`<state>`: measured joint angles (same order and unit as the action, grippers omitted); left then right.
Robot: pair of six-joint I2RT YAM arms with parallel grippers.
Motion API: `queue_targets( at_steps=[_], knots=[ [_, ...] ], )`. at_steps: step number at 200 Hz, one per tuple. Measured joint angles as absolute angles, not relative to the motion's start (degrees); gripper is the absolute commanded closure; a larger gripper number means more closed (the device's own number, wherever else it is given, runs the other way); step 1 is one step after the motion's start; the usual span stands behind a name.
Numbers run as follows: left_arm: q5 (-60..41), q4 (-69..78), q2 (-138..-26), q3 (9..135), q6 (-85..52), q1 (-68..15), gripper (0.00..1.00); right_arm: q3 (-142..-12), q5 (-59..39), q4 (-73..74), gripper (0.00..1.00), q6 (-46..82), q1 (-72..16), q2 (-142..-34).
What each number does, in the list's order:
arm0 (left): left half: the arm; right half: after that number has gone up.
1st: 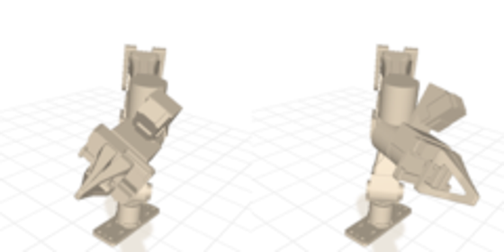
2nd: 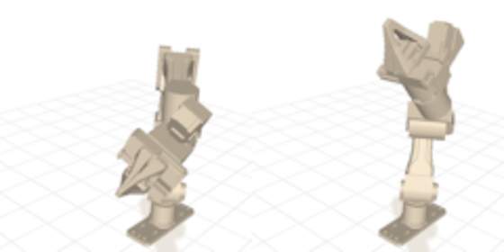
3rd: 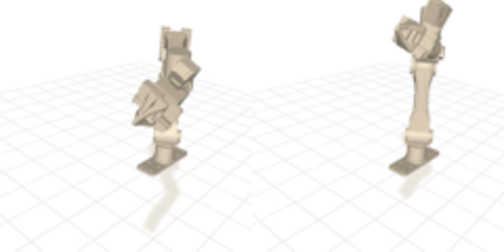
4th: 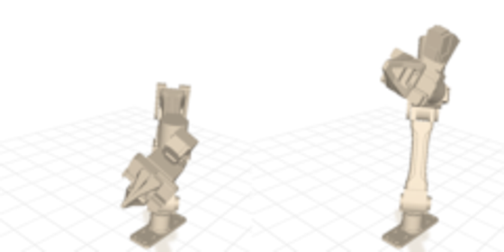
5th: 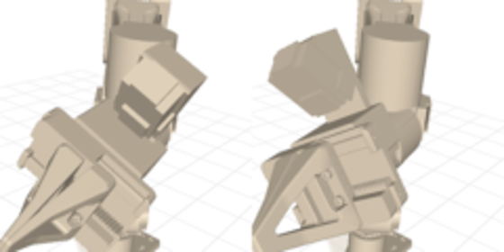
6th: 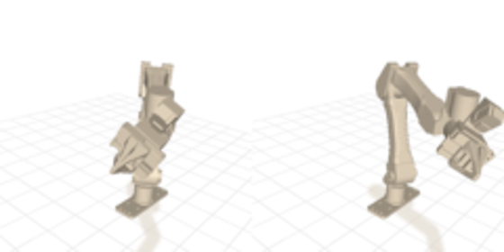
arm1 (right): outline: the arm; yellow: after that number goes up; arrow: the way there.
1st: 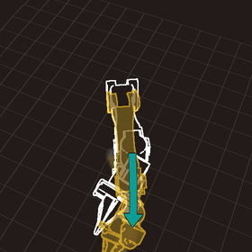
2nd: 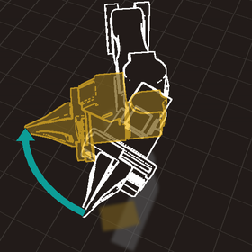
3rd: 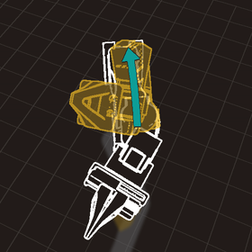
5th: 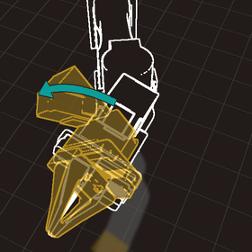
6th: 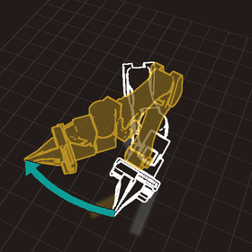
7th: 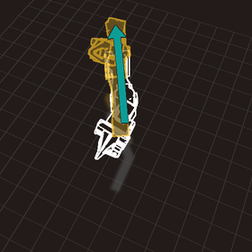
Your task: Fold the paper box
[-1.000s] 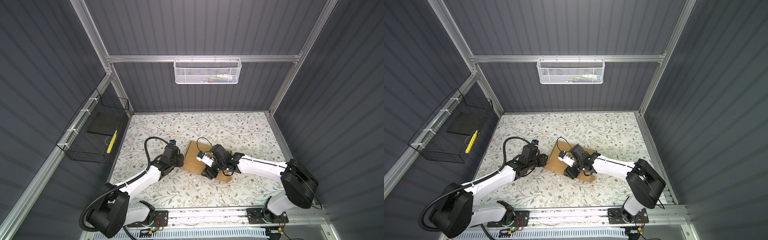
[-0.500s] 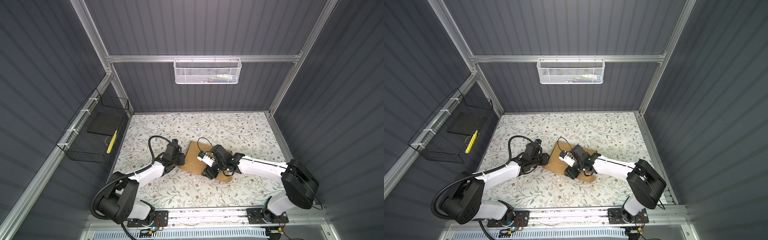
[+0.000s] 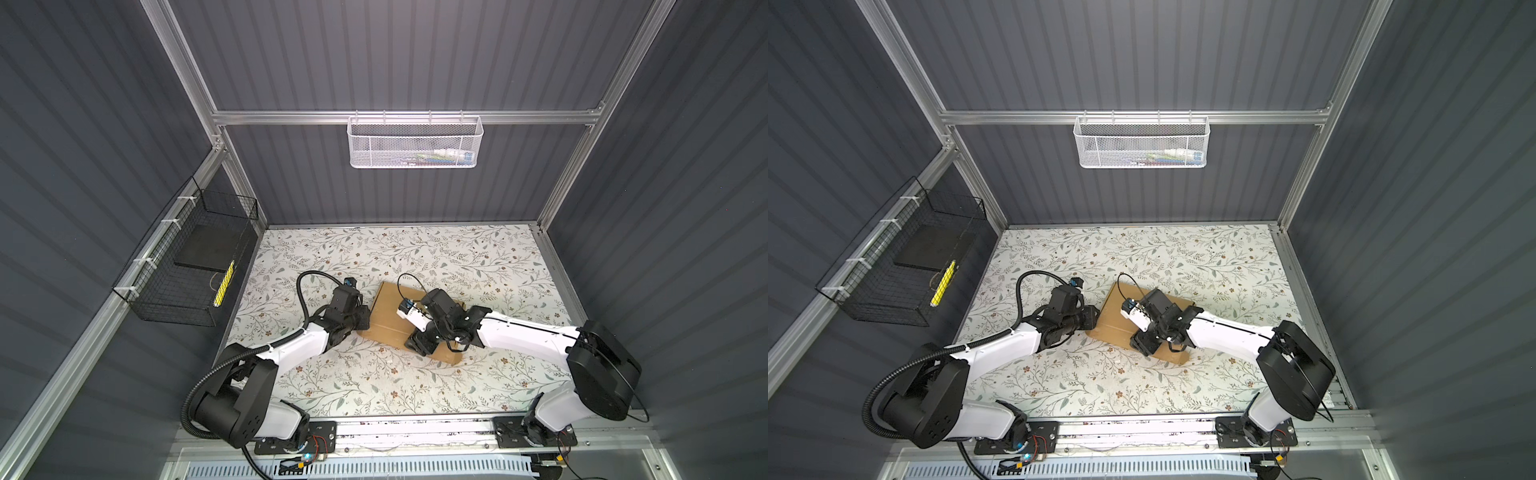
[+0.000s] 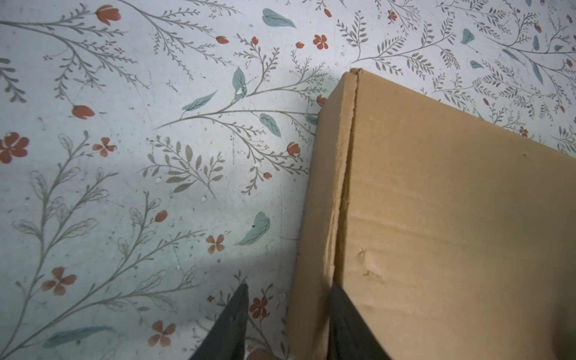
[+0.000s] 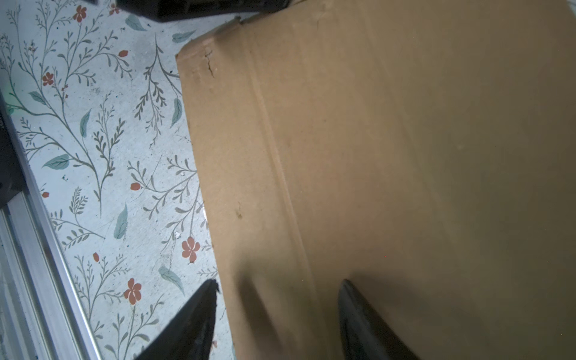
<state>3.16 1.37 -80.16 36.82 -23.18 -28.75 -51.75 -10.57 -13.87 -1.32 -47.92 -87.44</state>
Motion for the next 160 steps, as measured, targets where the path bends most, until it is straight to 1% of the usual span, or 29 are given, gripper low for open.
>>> queue_targets(
  at_steps=[63,98,160],
  knots=[
    [2.5,1.4,-76.0,33.7,-25.1,-28.8,0.58,-50.7,-1.5,-15.5,0.37,5.9,-47.5,-76.1],
    [1.8,1.6,-74.1,32.5,-26.2,-28.8,0.58,-49.6,2.9,-18.2,0.38,13.0,-46.5,-71.7],
    [1.5,2.4,-71.2,30.7,-27.3,-28.8,0.58,-41.0,4.5,-22.1,0.35,28.8,-41.8,-64.0]
  ],
)
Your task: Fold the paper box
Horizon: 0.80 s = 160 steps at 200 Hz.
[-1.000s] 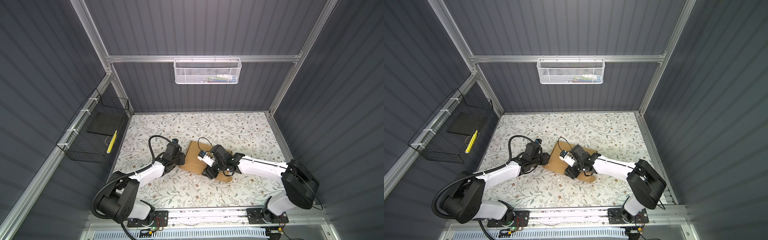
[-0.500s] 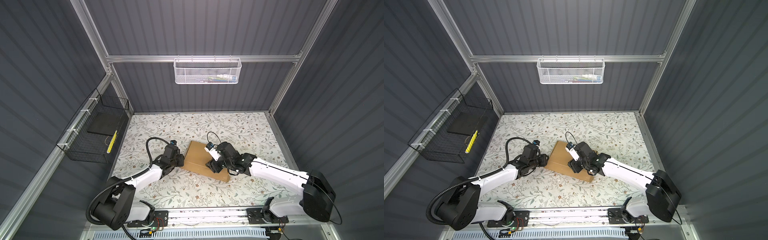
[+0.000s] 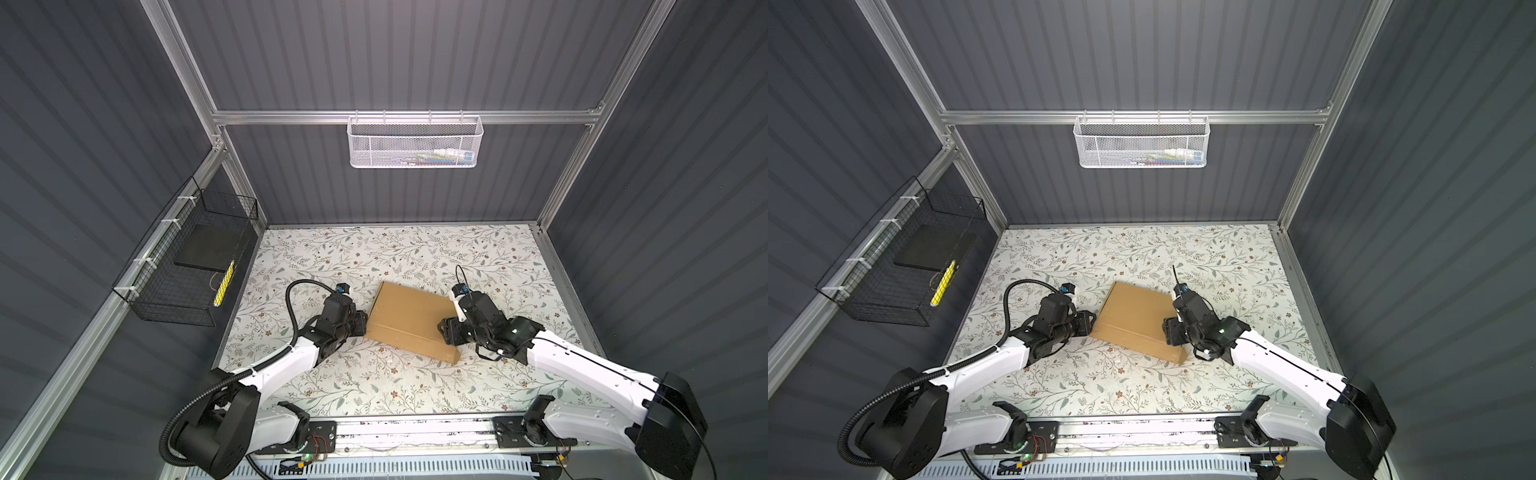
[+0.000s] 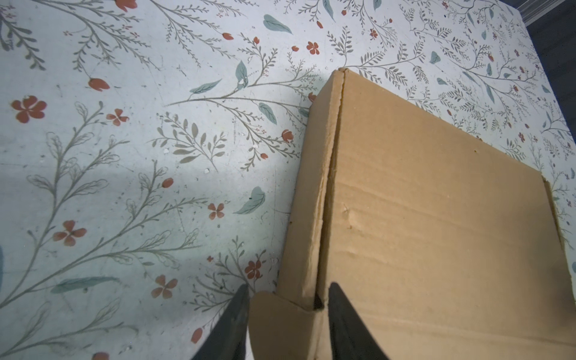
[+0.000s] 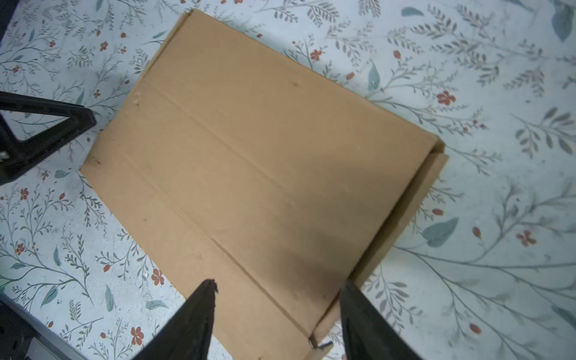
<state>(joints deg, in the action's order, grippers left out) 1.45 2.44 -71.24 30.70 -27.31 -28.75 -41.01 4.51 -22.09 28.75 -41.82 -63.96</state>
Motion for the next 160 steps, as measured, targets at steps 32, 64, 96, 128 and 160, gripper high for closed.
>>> queue_targets(
  at_steps=[32,64,96,128,160],
  knots=[
    [1.5,2.7,-70.8,30.3,-27.5,-28.8,0.58,-35.9,3.8,-22.4,0.35,34.5,-39.7,-59.2],
    [1.5,2.5,-70.4,30.4,-27.4,-28.8,0.57,-34.2,1.9,-21.5,0.35,37.5,-37.0,-59.3],
    [1.5,1.0,-70.0,31.0,-26.5,-28.8,0.57,-33.0,-0.2,-18.8,0.37,38.9,-34.4,-60.4],
    [1.5,-1.1,-70.4,33.9,-24.3,-28.8,0.57,-32.2,-2.7,-15.5,0.41,39.5,-32.4,-63.0],
    [1.0,-1.5,-72.6,36.8,-22.1,-28.6,0.57,-31.6,-4.9,-12.0,0.44,39.9,-30.9,-66.5]
  ],
)
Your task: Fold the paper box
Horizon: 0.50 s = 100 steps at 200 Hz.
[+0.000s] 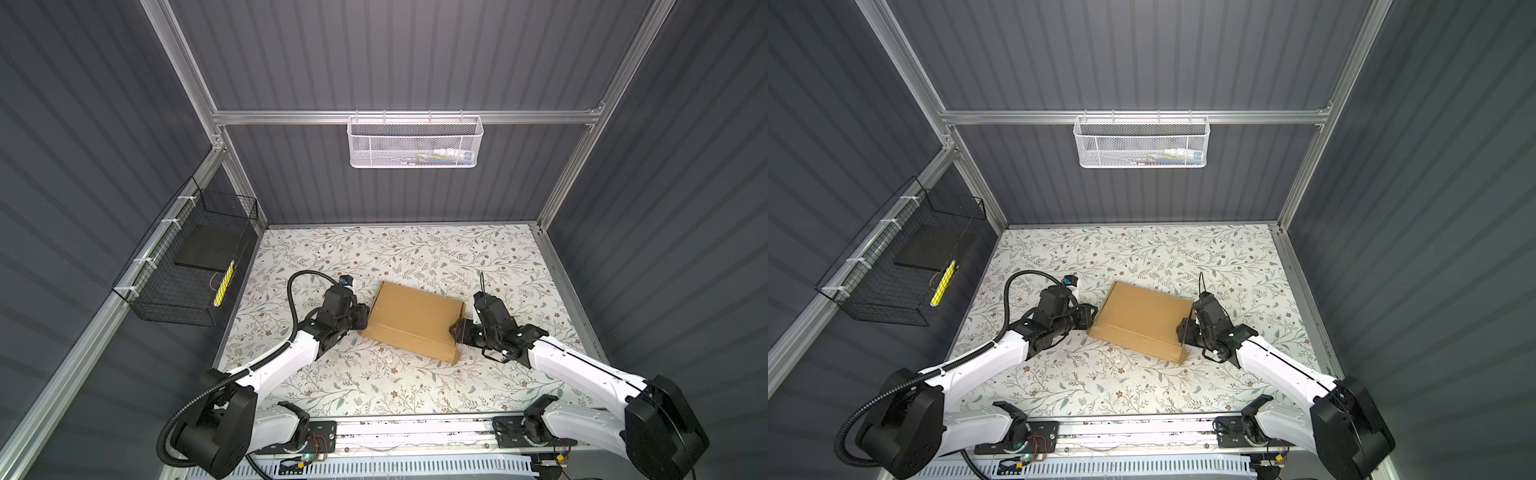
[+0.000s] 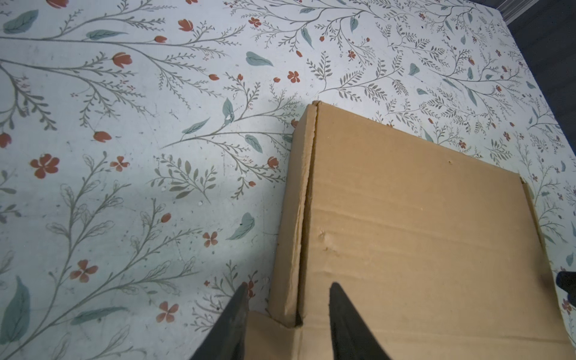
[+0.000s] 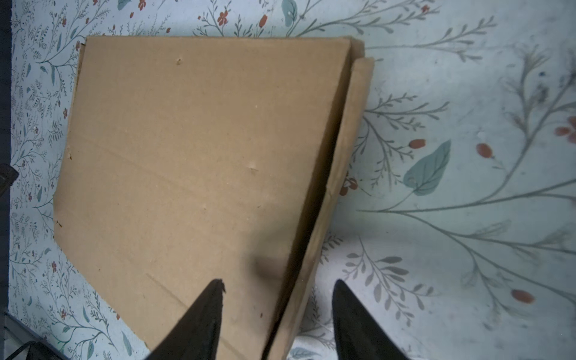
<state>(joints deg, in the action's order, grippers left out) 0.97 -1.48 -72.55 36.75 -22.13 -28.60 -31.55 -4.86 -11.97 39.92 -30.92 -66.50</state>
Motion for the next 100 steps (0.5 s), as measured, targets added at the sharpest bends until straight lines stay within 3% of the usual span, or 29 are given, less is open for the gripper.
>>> queue_targets(
  at_steps=[100],
  knots=[
    [-13.5,-1.7,-83.8,43.7,-18.0,-21.2,0.54,-28.6,-8.4,-4.3,0.54,40.3,-28.7,-69.8]
  ],
)
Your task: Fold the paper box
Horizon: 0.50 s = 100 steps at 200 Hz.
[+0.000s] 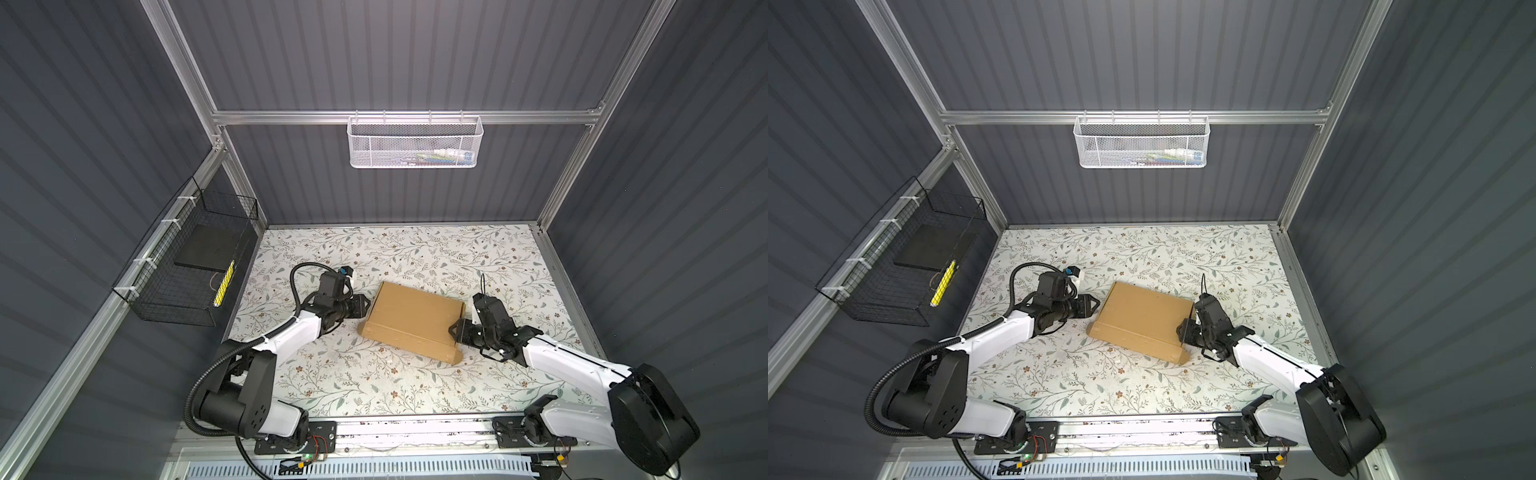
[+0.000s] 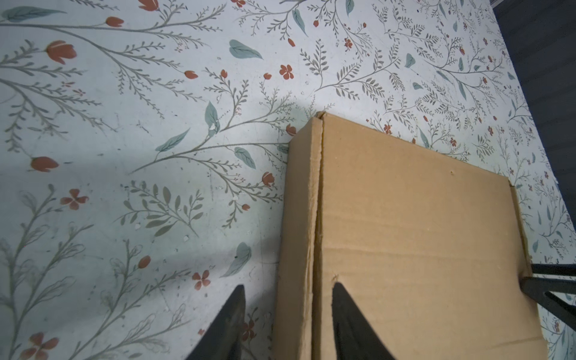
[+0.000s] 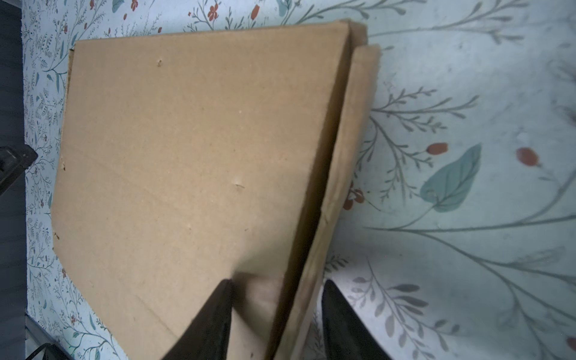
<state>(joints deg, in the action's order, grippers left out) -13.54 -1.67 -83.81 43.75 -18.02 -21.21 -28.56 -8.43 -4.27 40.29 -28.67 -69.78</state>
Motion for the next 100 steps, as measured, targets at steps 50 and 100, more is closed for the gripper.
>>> queue_targets(
  at_steps=[50,100],
  knots=[
    [-18.7,-1.7,-88.1,46.8,-16.9,-21.2,0.55,-27.3,-10.0,-0.7,0.58,40.3,-27.7,-70.6],
    [-18.9,-2.6,-91.0,48.9,-15.2,-21.2,0.59,-26.4,-11.2,1.5,0.64,40.1,-26.6,-70.6]
  ],
)
